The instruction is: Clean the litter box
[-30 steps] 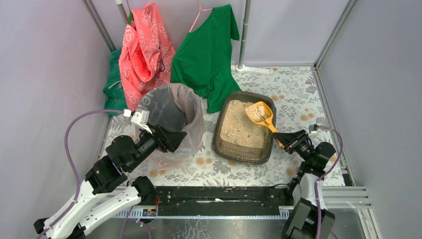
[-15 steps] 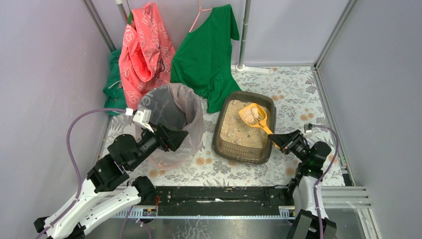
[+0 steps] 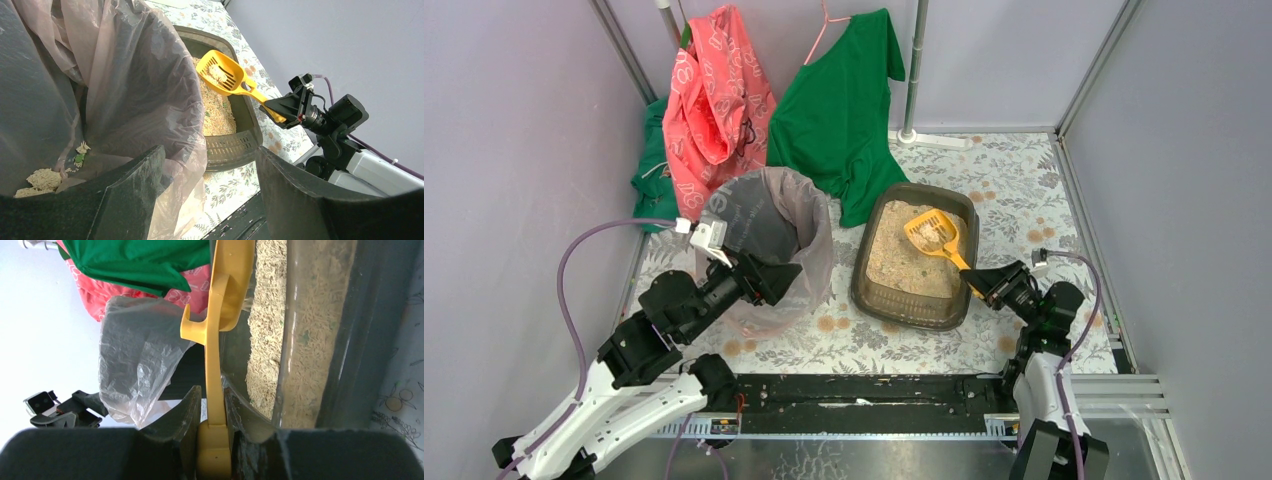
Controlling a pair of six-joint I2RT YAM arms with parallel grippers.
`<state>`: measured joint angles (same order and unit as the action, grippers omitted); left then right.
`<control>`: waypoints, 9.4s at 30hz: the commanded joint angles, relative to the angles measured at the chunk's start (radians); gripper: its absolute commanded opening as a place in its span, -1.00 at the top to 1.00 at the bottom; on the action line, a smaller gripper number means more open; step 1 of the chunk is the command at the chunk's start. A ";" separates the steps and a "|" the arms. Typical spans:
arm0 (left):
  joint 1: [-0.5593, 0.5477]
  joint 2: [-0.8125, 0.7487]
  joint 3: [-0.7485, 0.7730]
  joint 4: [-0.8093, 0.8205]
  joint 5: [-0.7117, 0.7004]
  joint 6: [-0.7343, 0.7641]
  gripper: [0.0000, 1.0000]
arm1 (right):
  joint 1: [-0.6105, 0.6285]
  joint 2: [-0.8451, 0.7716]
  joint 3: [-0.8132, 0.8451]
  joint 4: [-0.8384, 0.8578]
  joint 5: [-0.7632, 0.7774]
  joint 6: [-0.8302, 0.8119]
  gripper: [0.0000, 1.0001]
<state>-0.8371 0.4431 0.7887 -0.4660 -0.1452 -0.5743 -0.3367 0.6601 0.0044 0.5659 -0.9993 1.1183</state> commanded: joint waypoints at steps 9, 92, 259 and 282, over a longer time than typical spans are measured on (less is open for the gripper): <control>-0.007 0.018 -0.015 -0.057 0.010 -0.006 -0.49 | 0.042 0.002 0.009 -0.037 0.021 -0.070 1.00; -0.006 -0.078 0.077 -0.176 -0.127 -0.017 -0.48 | 0.067 -0.054 0.562 -0.172 0.043 0.155 1.00; -0.006 -0.070 0.120 -0.260 -0.128 -0.014 -0.50 | 0.565 0.530 0.481 -0.351 0.675 -0.224 1.00; -0.006 -0.056 0.117 -0.250 -0.117 -0.014 -0.50 | 0.565 0.556 0.431 -0.121 0.605 -0.322 1.00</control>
<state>-0.8371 0.3889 0.8898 -0.7803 -0.2516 -0.6037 0.2291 1.3273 0.4583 0.4332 -0.3809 0.8402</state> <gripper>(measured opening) 0.752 0.269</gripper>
